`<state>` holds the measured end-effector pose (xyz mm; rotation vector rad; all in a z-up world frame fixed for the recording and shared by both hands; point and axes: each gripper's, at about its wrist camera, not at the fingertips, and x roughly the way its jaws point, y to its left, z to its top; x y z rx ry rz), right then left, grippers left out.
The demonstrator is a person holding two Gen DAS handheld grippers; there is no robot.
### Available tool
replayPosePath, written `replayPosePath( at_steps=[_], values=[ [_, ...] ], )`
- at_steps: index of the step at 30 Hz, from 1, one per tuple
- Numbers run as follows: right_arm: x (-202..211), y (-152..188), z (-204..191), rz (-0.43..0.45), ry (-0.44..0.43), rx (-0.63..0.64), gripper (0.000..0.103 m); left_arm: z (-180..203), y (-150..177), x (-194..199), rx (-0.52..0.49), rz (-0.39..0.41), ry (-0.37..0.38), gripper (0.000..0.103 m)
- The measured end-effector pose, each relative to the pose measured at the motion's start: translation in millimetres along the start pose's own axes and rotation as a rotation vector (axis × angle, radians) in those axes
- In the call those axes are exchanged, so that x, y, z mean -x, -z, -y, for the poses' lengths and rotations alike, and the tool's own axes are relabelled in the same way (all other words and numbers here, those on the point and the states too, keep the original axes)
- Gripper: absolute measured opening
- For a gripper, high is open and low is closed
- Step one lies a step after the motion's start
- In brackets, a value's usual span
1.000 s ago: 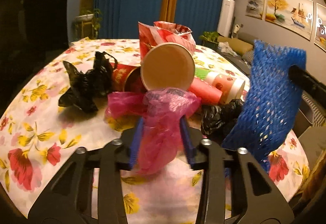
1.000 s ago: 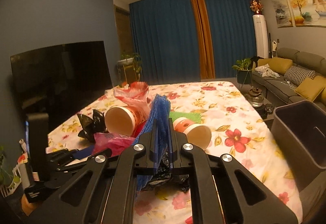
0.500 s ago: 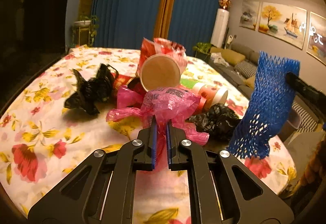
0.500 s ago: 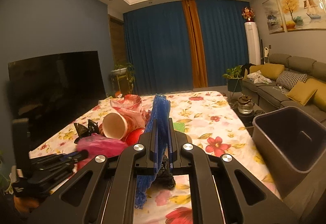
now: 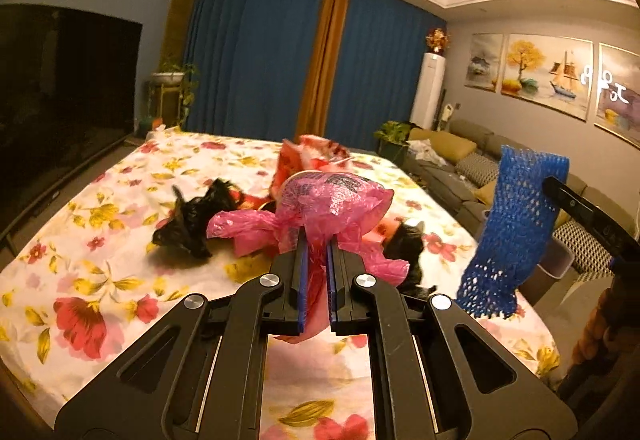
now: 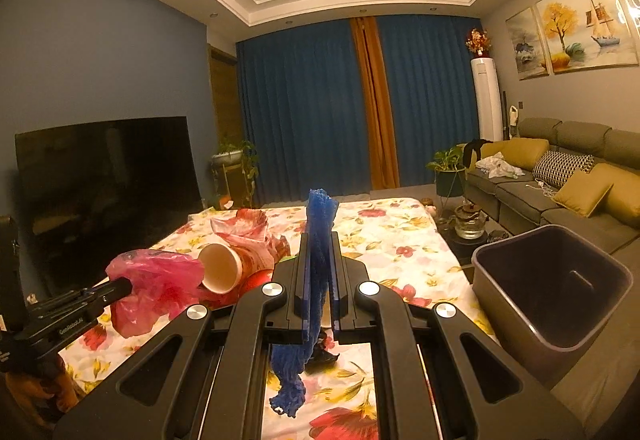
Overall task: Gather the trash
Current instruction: 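Carry the pink bag and blue mesh sleeve over the grey bin with both tools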
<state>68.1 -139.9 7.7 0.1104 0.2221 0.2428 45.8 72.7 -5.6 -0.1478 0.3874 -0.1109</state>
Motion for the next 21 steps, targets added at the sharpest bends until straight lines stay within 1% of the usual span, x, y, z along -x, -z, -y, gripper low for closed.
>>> replayPosePath(
  at_steps=[4,9,14,21],
  values=[
    [8,-3,5,0.014,0.016,0.001,0.009,12,-6,-1,-0.014,0.012,0.035,0.007],
    [19,-6,14,0.033,0.048,0.002,0.009,38,-13,-9,-0.053,0.022,0.08,0.007],
    [27,-11,29,0.052,0.096,0.009,0.009,76,-19,-21,-0.108,0.031,0.141,0.007],
    [38,-17,62,0.084,0.2,0.017,0.009,133,-28,-43,-0.154,0.041,0.239,0.007]
  ],
)
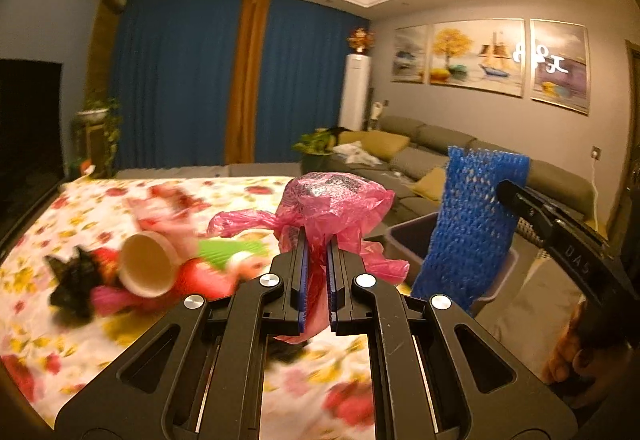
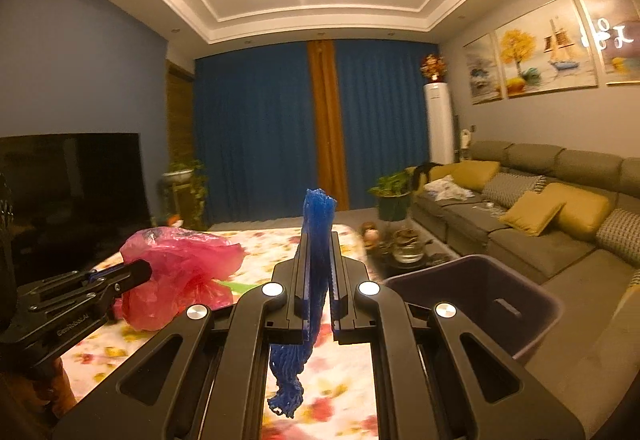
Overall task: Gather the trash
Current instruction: 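Carry the pink bag and blue mesh sleeve over the grey bin with both tools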
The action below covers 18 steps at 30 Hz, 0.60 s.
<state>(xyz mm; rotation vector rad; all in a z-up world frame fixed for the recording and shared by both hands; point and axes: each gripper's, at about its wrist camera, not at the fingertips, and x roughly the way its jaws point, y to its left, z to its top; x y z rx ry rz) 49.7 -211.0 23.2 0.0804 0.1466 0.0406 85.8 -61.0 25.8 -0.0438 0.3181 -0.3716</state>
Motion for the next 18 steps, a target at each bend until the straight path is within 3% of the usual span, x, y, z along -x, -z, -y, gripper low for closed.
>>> replayPosePath(
  at_steps=[8,18],
  values=[
    [3,-4,53,0.035,0.132,-0.019,0.009,56,-11,-45,-0.03,0.002,0.11,0.007],
    [-4,-1,107,0.045,0.243,-0.039,0.009,117,-13,-97,-0.069,0.0,0.194,0.007]
  ],
)
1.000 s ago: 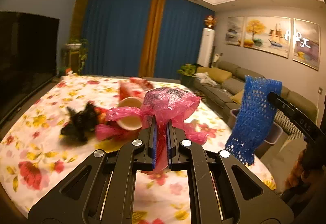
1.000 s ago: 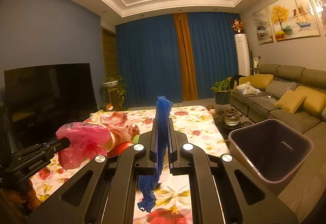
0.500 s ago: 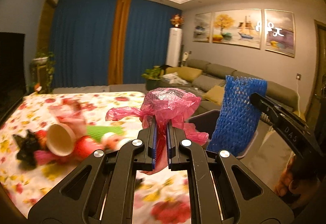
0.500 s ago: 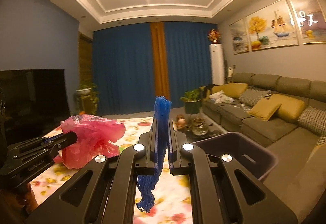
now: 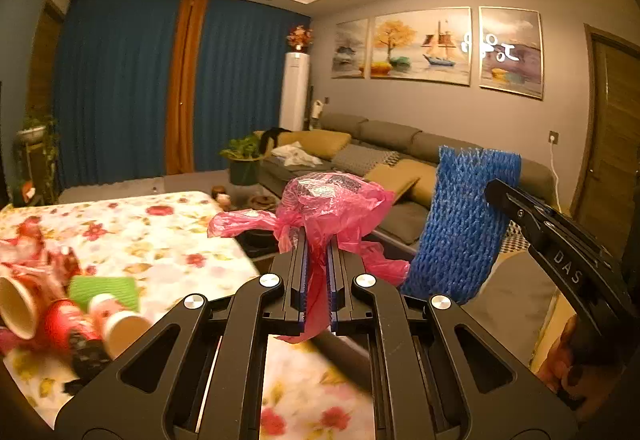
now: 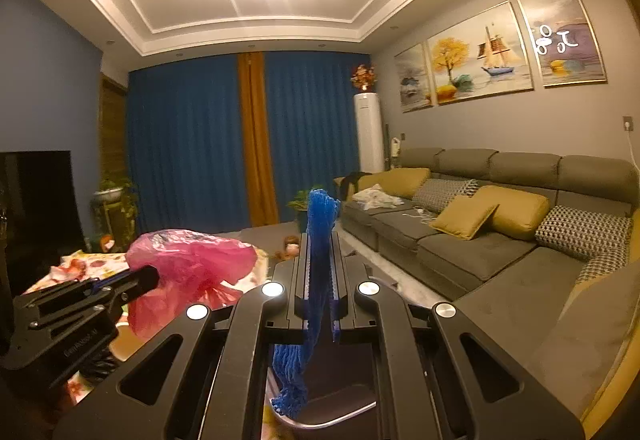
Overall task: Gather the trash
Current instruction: 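Carry the pink bag and blue mesh sleeve over the grey bin with both tools, then open both tools to drop the pink bag and blue mesh into the bin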
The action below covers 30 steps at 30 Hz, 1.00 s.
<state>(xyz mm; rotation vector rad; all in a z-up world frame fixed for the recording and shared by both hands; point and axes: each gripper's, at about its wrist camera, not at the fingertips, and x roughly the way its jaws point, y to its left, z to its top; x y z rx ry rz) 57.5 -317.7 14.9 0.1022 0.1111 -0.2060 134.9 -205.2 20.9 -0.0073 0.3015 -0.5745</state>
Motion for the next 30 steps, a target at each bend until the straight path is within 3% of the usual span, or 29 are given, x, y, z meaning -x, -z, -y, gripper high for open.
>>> replayPosePath(
  at_steps=[14,30],
  values=[
    [-31,5,30,-0.018,0.071,0.0,0.009,26,1,-50,-0.012,-0.025,0.057,0.007],
    [-42,10,31,-0.054,0.069,-0.013,0.008,39,8,-82,-0.015,-0.07,0.077,0.007]
  ],
)
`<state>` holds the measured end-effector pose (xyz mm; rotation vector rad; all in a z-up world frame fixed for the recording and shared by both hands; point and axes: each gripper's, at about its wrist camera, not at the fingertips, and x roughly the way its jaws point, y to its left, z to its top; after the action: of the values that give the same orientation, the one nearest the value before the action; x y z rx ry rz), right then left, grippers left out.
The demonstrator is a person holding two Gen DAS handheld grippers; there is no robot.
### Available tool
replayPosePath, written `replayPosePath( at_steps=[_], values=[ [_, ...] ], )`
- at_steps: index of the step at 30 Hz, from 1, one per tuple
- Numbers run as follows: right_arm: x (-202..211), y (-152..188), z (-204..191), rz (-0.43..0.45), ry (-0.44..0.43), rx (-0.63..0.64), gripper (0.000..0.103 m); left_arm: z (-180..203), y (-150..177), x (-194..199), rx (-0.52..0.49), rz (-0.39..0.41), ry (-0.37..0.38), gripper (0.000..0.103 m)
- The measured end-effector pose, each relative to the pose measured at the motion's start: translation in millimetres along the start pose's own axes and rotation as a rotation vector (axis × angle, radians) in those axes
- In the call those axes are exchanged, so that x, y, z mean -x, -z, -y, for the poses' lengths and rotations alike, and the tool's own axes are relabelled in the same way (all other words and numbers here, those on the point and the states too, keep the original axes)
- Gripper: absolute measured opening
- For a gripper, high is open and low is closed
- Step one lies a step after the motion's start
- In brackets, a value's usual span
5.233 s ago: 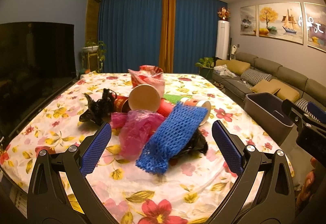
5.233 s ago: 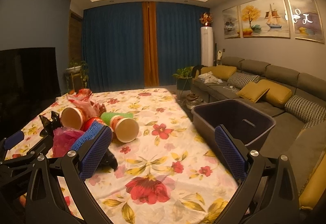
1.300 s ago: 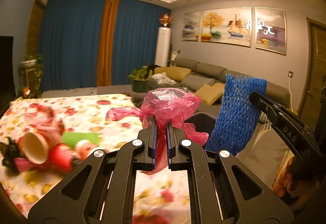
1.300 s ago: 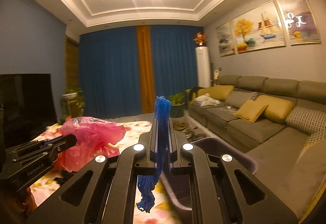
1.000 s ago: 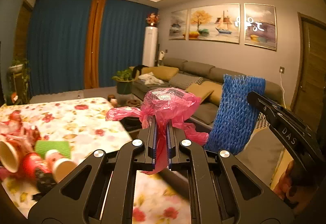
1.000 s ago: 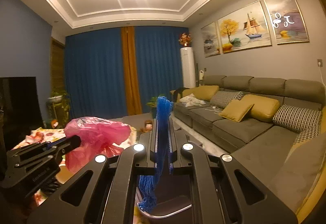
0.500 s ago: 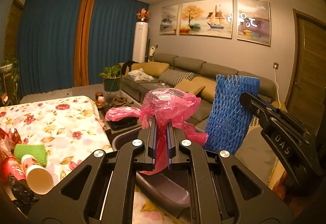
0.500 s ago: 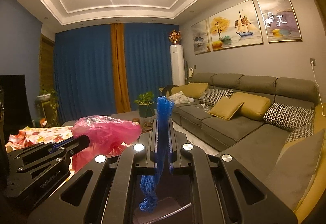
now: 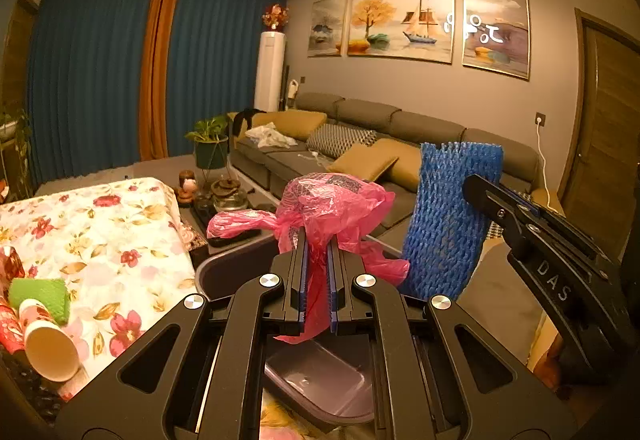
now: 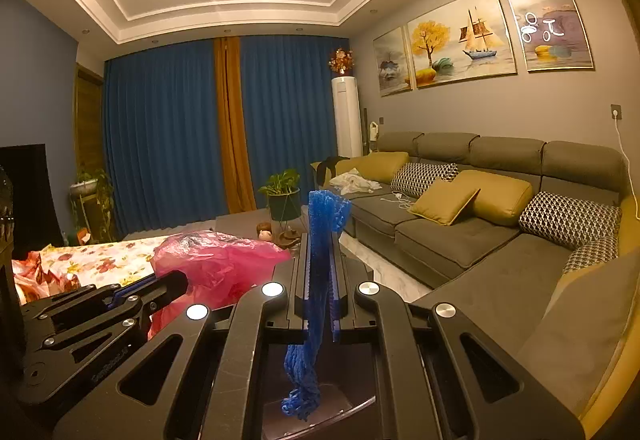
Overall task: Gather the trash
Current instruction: 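Open both tools to drop the pink bag and blue mesh into the bin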
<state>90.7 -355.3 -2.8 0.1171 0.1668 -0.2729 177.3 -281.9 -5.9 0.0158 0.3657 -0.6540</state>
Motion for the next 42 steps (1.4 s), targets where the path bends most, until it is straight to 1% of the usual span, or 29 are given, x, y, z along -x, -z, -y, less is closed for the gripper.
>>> replayPosePath(
  at_steps=[9,13,16,28,30,31,32,33,34,36,39,42],
  values=[
    [-4,1,5,0.001,-0.013,-0.013,0.009,-2,4,-14,-0.003,-0.017,0.012,0.007],
    [-8,1,9,-0.004,-0.021,-0.02,0.009,-6,6,-21,0.013,-0.031,0.011,0.007],
    [-11,0,11,-0.005,-0.035,-0.025,0.009,-7,6,-23,0.019,-0.04,0.006,0.007],
    [-23,0,11,-0.025,-0.082,-0.026,0.009,-11,9,-31,0.028,-0.087,0.025,0.009],
    [-24,-1,14,-0.025,-0.086,-0.024,0.01,-14,10,-33,0.037,-0.097,0.028,0.019],
    [-25,-1,14,-0.027,-0.086,-0.023,0.016,-15,11,-34,0.039,-0.099,0.028,0.023],
    [-24,-1,14,-0.025,-0.084,-0.023,0.027,-17,11,-33,0.044,-0.099,0.025,0.035],
    [-24,0,15,-0.022,-0.082,-0.024,0.032,-18,13,-33,0.046,-0.096,0.021,0.05],
    [-23,1,15,-0.018,-0.079,-0.024,0.039,-19,13,-31,0.047,-0.086,0.01,0.054],
    [-22,1,16,-0.011,-0.074,-0.02,0.04,-21,14,-28,0.046,-0.077,-0.005,0.061],
    [-22,1,17,-0.012,-0.072,-0.026,0.042,-25,15,-24,0.056,-0.07,-0.021,0.068],
    [-17,2,18,-0.006,-0.07,-0.035,0.047,-30,16,-15,0.062,-0.053,-0.043,0.073]
  ],
)
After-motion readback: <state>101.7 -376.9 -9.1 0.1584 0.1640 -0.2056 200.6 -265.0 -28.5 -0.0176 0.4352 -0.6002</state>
